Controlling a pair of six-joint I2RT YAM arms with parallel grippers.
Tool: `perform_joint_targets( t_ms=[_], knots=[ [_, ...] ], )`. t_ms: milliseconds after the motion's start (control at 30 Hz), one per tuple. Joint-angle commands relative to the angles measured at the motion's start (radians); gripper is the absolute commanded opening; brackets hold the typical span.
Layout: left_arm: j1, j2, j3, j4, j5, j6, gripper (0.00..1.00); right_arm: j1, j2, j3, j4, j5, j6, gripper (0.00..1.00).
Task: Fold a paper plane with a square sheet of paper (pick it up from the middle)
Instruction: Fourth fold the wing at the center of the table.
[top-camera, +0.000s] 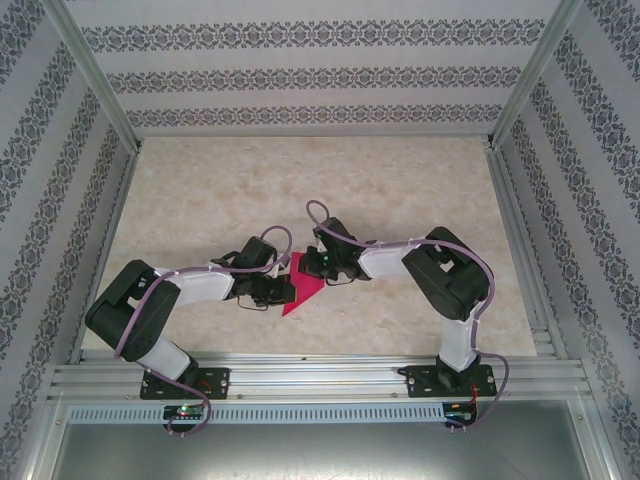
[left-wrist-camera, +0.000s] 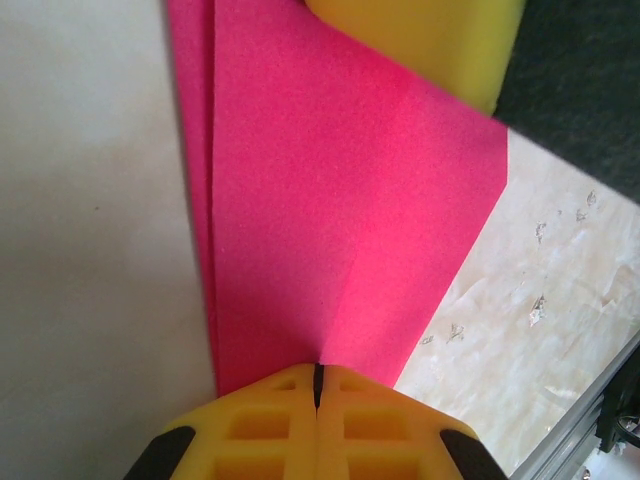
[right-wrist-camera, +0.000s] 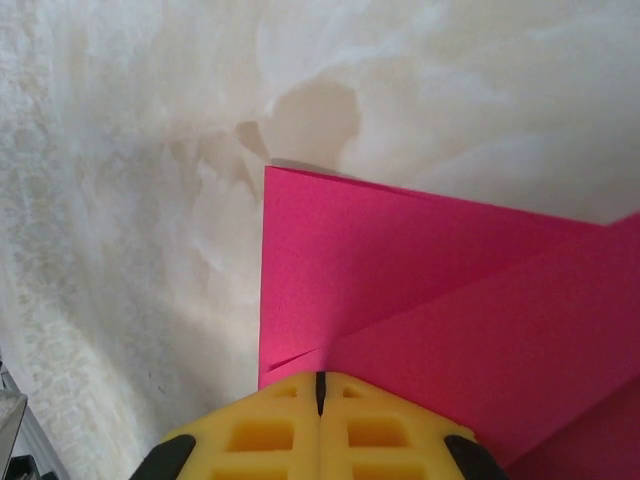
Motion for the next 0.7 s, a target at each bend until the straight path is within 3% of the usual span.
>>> perform_joint_targets(
  t_ms=[0, 367, 667],
  knots=[
    [0.005, 0.045, -0.052, -0.223, -0.135, 0.026, 0.0, -0.055, 0.006, -0.013, -0.048, 0.079, -0.042, 0.05],
    [0.005, 0.035, -0.063, -0.221, -0.136, 0.02, 0.0, -0.208, 0.007, -0.012, -0.011, 0.01, -0.097, 0.06],
    [0.005, 0.04, -0.052, -0.222, -0.133, 0.023, 0.0, -0.158, -0.174, -0.013, -0.03, -0.008, -0.072, 0.09]
  ],
)
